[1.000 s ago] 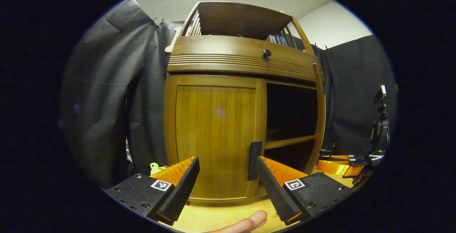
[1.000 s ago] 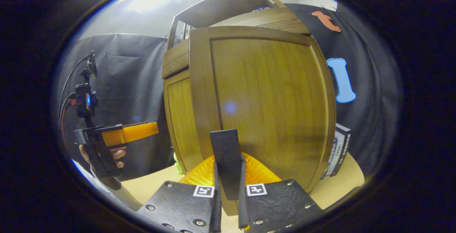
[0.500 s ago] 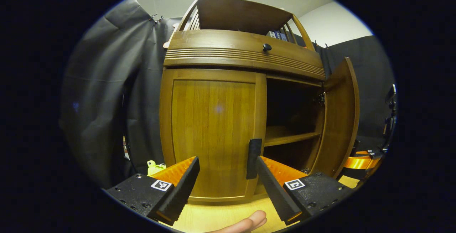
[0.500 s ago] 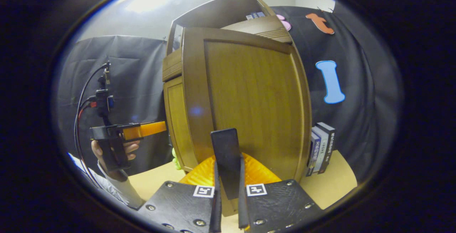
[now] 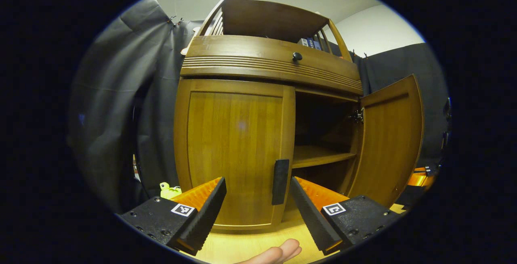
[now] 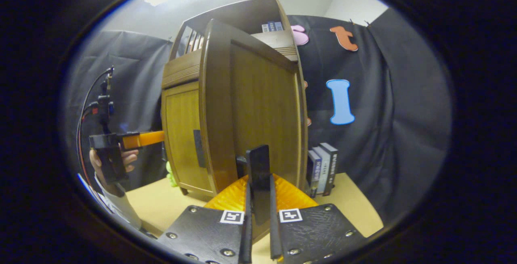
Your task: Open the right door of the double-door shoe cabinet with the right hand, and open the left door with the left hand.
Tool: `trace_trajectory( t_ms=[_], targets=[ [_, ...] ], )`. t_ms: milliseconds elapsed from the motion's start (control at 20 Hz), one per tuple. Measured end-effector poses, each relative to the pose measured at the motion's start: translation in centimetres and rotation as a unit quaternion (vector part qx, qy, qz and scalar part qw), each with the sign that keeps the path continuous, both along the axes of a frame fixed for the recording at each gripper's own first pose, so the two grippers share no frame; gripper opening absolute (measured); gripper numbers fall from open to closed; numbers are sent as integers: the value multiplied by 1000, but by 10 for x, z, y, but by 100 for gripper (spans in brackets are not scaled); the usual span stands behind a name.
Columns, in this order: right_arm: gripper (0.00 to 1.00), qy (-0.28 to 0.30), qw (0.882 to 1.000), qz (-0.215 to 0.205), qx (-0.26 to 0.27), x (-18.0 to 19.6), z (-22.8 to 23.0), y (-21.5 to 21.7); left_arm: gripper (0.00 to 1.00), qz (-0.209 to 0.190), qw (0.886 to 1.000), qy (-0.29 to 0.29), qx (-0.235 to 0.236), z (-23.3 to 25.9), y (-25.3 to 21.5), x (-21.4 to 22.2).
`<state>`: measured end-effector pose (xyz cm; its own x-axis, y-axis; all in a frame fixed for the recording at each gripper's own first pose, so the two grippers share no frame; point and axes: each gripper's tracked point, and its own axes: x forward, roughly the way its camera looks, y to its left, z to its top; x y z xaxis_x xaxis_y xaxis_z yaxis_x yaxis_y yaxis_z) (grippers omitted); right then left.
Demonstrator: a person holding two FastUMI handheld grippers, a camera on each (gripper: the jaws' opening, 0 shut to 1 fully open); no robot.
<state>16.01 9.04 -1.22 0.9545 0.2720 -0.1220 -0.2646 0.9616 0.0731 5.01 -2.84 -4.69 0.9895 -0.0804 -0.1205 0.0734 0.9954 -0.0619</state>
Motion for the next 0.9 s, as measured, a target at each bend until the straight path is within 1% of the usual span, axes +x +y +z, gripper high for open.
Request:
trace_trajectory(
  t_ms=[200,250,300,350,400,500,550,600,650,700,750,850,900],
  targets=[
    [17,6,997,-69,-19,-1,3,-33,99,-15,1000,9,-5,-10,-16,5],
    [17,10,997,-77,-19,-1,1,-39,99,-22,1000,8,-5,-11,-23,6],
    [21,9,996,-84,-16,-1,1,-46,99,-27,1000,6,-6,-13,-30,8],
    [14,9,996,-91,-13,0,-2,-55,99,-26,1000,4,-8,-16,-33,11],
    [10,6,996,-93,-13,-1,-2,-62,99,-23,1000,3,-11,-20,-38,13],
    [11,-2,995,-101,-28,-7,-2,-79,98,-26,1000,0,0,-29,-49,22],
    [13,-7,993,-112,-33,-9,0,-89,92,-23,1000,2,8,-35,-52,27],
    [17,-12,991,-129,-33,-12,3,-101,96,-19,1000,2,14,-40,-53,35],
    [21,-17,989,-143,-29,-17,5,-113,96,-18,1000,-3,15,-43,-55,44],
    [36,-26,986,-160,-25,-24,10,-122,93,-14,1000,-1,14,-48,-56,53],
    [34,-37,983,-177,-23,-30,15,-133,93,-10,1000,4,14,-54,-54,61],
    [65,-59,982,-179,3,-48,24,-134,93,-7,1000,14,6,-70,-53,74],
    [81,-67,981,-178,21,-57,27,-130,95,-7,1000,11,2,-75,-52,81]
  ],
)
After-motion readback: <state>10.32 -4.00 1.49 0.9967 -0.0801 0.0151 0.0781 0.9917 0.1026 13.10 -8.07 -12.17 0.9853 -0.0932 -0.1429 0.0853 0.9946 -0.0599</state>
